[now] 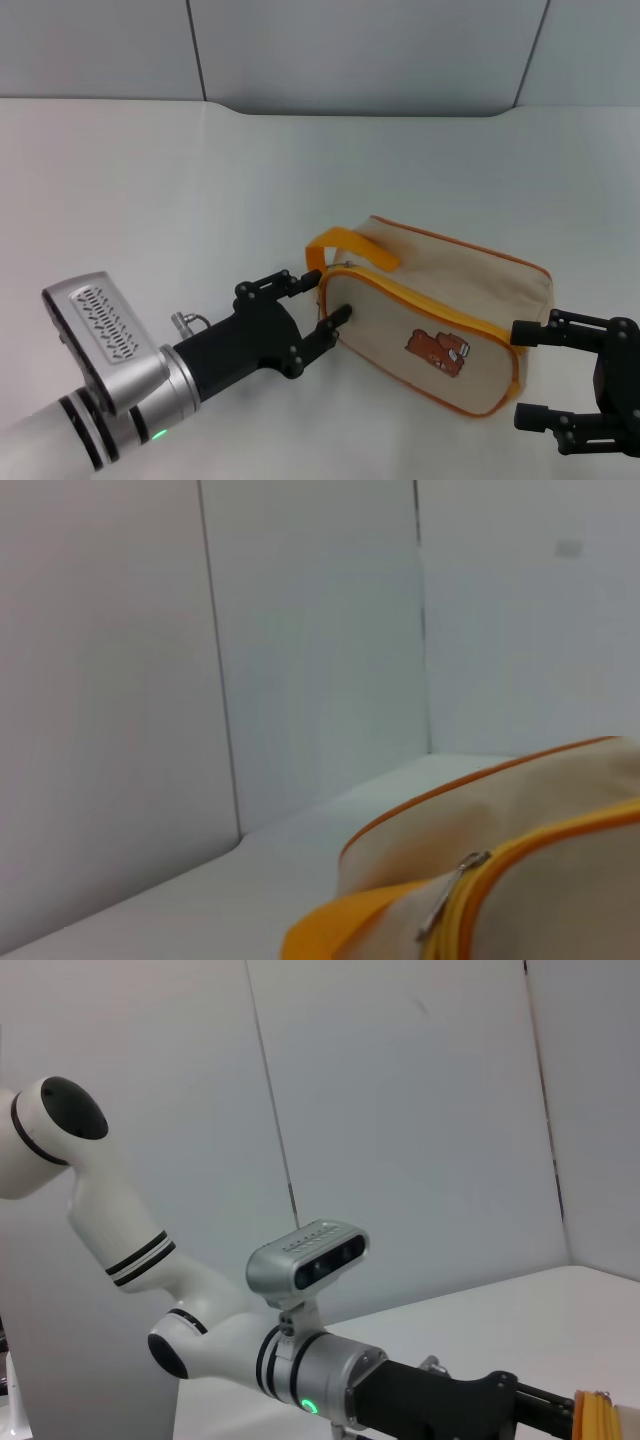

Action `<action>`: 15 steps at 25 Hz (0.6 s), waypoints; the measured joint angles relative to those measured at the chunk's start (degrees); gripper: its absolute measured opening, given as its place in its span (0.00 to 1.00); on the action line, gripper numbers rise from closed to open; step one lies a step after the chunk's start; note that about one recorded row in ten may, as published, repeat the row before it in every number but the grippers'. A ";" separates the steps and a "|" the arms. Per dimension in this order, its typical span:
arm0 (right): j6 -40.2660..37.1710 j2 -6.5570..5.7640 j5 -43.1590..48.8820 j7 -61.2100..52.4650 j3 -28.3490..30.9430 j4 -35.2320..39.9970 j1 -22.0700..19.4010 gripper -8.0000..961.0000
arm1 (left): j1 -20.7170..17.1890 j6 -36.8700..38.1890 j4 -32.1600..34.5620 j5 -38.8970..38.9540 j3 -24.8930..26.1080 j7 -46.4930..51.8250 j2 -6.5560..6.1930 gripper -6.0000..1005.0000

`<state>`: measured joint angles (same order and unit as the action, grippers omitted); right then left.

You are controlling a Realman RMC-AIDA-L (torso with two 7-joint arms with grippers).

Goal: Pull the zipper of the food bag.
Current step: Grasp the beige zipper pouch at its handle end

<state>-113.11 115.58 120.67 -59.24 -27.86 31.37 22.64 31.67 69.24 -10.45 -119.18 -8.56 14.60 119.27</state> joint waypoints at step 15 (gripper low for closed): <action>-0.15 0.00 0.00 -0.01 -0.01 0.17 0.06 0.85 | 1.73 -3.19 -1.45 -0.57 2.42 -0.27 0.00 0.51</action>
<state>-113.26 115.57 120.67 -59.24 -27.86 31.55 22.71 33.40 66.04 -11.90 -119.74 -6.14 14.34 119.27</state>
